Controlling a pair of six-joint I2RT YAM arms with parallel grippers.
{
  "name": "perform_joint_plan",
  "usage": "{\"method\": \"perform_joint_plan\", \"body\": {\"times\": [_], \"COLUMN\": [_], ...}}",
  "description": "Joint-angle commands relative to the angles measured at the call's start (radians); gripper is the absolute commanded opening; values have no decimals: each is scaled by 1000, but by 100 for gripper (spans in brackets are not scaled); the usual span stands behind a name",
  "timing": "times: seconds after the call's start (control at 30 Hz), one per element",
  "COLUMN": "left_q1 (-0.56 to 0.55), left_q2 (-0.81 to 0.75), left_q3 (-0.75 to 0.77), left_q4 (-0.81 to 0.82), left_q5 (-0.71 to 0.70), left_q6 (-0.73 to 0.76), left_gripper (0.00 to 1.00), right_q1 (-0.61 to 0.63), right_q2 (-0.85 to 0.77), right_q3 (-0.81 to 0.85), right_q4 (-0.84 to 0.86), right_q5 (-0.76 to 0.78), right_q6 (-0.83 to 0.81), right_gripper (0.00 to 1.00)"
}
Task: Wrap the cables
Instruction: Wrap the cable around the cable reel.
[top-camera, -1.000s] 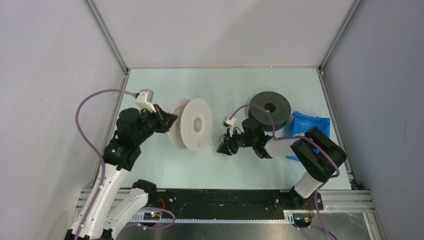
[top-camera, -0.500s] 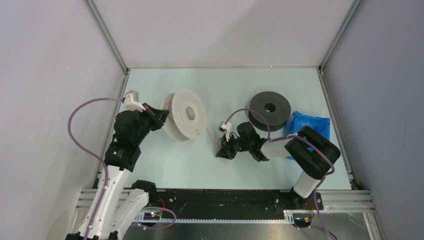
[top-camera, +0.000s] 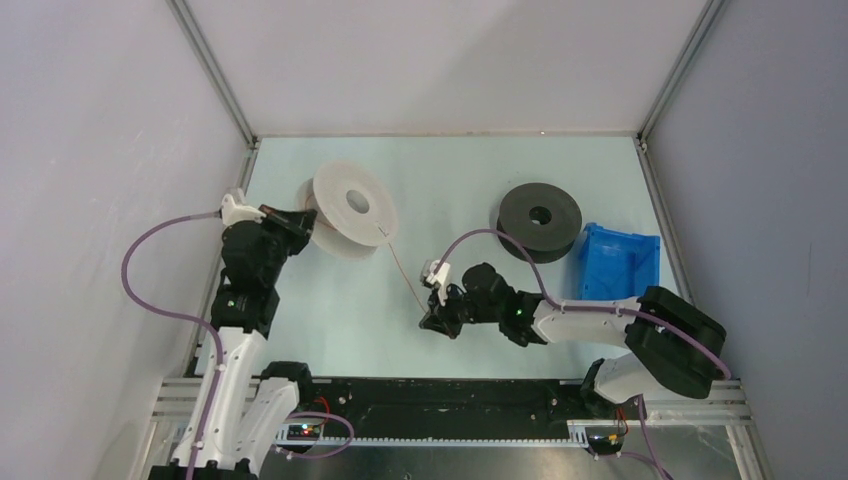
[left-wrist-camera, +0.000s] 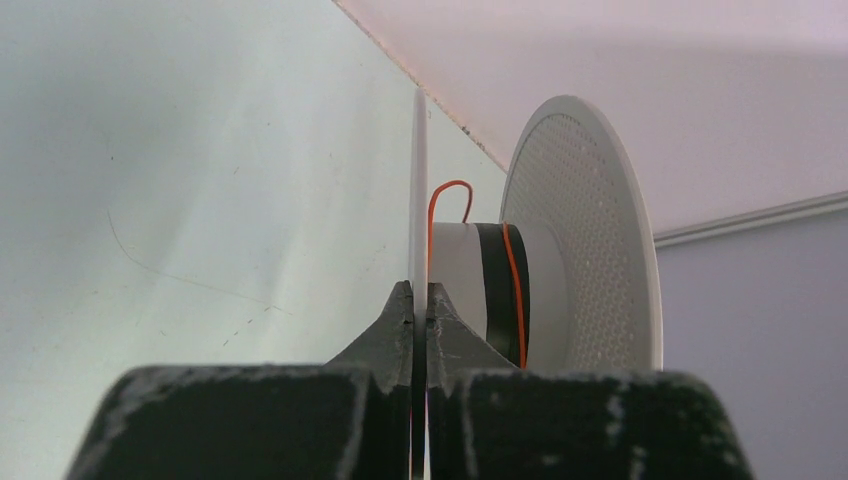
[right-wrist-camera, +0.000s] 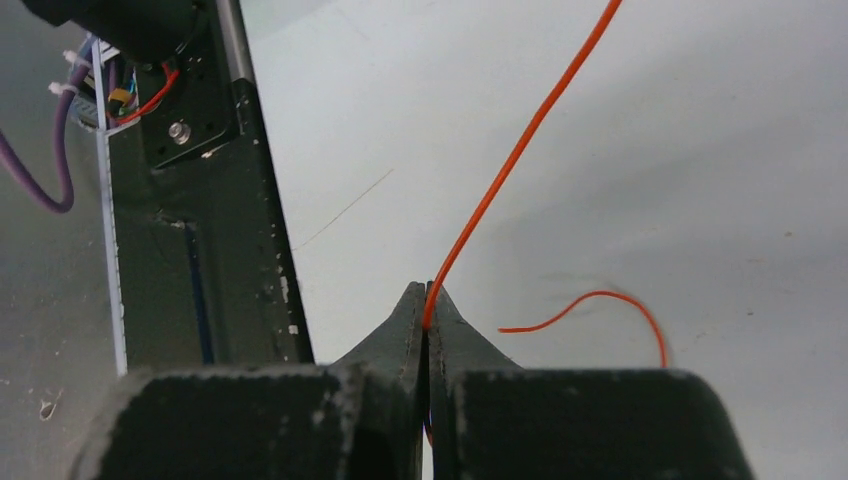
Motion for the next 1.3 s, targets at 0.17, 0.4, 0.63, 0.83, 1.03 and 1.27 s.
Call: {"method": "perform_joint_plan", "body": {"times": [0.17, 0.4, 0.63, 0.83, 1.03, 1.27], "left_q1": [37, 70, 63, -68, -252, -399], "left_q2": [20, 29, 57, 38, 75, 130], "left_q3": [12, 21, 26, 31, 77, 119], "left_q4": [160, 179, 212, 173, 80, -40], "left_q5": [7, 10, 69, -55, -192, -282], "left_q6": [-106, -108, 65, 306, 513, 672], "left_gripper": [0, 0, 0, 0, 0, 0], "right_q1": [135, 176, 167, 171, 176, 130], "right_q2": [-69, -107, -154, -128, -81, -52], "right_q3": [-3, -3, 111, 342, 523, 653], "right_q4": [-148, -221, -338, -556, -622, -628], "right_q5": [188, 243, 328, 248, 120, 19], "right_q6": [-50, -40, -68, -154, -173, -162], "right_gripper": [0, 0, 0, 0, 0, 0]}}
